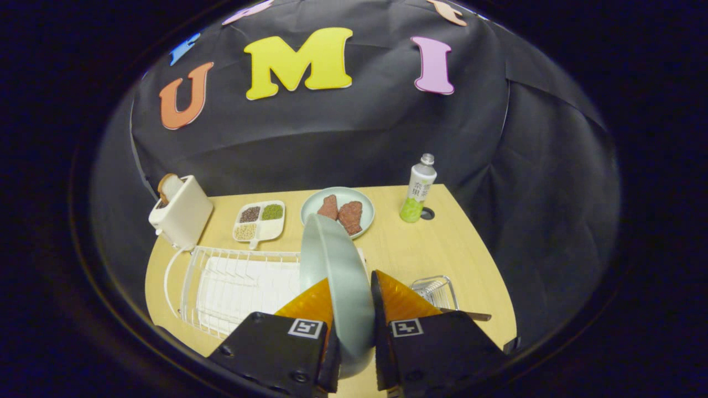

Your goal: Take the plate from the dish rack, then take the spoon from the basket and place it into the plate.

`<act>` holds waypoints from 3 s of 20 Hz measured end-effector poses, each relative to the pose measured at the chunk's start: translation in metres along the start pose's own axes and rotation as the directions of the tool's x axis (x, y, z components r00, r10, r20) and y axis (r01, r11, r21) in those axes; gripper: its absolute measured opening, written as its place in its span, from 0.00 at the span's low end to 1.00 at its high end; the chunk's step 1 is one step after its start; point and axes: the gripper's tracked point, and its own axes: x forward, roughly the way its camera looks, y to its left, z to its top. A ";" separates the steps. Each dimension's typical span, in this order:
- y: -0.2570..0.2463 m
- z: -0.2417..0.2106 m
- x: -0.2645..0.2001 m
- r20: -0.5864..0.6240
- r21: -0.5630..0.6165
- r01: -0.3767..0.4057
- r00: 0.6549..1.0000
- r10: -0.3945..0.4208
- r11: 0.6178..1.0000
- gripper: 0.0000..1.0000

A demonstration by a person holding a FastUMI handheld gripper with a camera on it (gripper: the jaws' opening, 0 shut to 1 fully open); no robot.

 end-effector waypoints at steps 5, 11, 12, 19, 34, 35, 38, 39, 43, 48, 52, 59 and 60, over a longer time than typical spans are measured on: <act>0.024 -0.029 -0.043 0.015 0.064 -0.173 0.985 0.172 0.983 0.31; 0.034 -0.089 -0.081 0.059 0.108 -0.324 0.946 0.319 0.940 0.31; 0.035 -0.101 -0.085 0.062 0.127 -0.348 0.937 0.343 0.929 0.31; 0.045 -0.187 -0.080 0.017 0.199 -0.442 0.894 0.448 0.875 0.31; 0.061 -0.302 0.000 -0.120 0.436 -0.496 0.795 0.595 0.751 0.33; 0.057 -0.304 0.003 -0.122 0.437 -0.487 0.801 0.586 0.756 0.34; 0.052 -0.301 0.011 -0.122 0.455 -0.470 0.808 0.576 0.756 0.41; 0.050 -0.299 0.011 -0.121 0.452 -0.469 0.811 0.573 0.759 0.44; 0.038 -0.290 0.002 -0.068 0.367 -0.485 0.837 0.543 0.794 0.51; -0.017 -0.257 -0.020 0.186 0.075 -0.366 0.919 0.347 0.928 0.70; -0.072 -0.236 -0.047 0.431 0.016 -0.226 0.881 0.197 0.974 0.99; -0.150 -0.211 -0.030 0.576 0.089 -0.130 0.816 0.055 0.987 1.00; -0.156 -0.200 -0.024 0.591 0.097 -0.138 0.805 0.055 0.986 1.00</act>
